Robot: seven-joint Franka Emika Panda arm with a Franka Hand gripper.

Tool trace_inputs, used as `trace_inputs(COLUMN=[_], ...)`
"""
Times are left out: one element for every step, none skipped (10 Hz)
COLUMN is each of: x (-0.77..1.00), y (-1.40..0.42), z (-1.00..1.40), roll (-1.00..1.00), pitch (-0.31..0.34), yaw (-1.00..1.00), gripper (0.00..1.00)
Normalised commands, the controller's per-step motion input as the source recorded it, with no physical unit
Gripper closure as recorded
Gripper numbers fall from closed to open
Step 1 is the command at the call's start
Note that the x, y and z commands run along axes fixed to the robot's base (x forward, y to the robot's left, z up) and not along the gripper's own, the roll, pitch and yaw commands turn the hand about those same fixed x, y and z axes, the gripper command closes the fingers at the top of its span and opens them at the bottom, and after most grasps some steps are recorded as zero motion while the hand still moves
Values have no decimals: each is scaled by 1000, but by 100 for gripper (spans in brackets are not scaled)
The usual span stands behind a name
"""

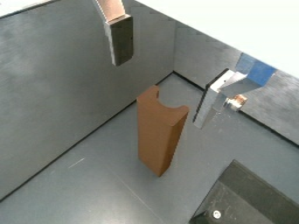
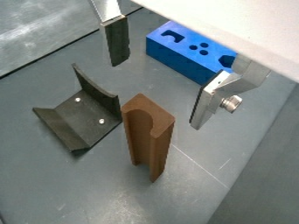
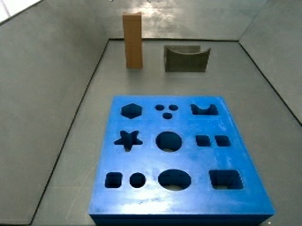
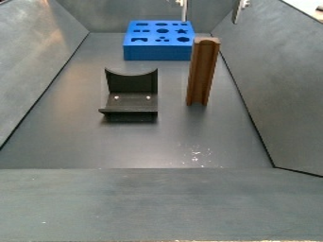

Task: Pick up the arch object. Move up. Place the arch object on the fixture. Regrasp the arch object. Rotate the arch object. Move to above the board. Insert the arch object.
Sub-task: Rotate the arch object, then move to above the board.

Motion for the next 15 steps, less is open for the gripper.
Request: trace_inputs(x=[0, 17, 35, 33, 24, 17, 14, 14, 19, 0, -4, -5, 1, 7, 6], y=[0, 1, 1, -1, -4, -6, -8, -8, -8, 0, 160, 155, 146, 137, 134], z=[-1000, -1000, -1000, -1000, -829, -675, -524, -376, -187, 0, 1000, 1000, 1000, 1000, 1000], roll=[-86, -83, -78, -78, -80, -82, -83, -85, -87, -90, -57, -56, -53, -44, -32], pitch=[67, 47, 7, -15, -42, -55, -65, -66, -64, -60, 295, 297, 274, 228, 161], yaw=[111, 76, 60, 53, 49, 46, 42, 39, 36, 35, 20, 9, -1, -11, -18], gripper=[0, 0, 0, 0, 0, 0, 0, 0, 0, 100, 100, 100, 100, 100, 100])
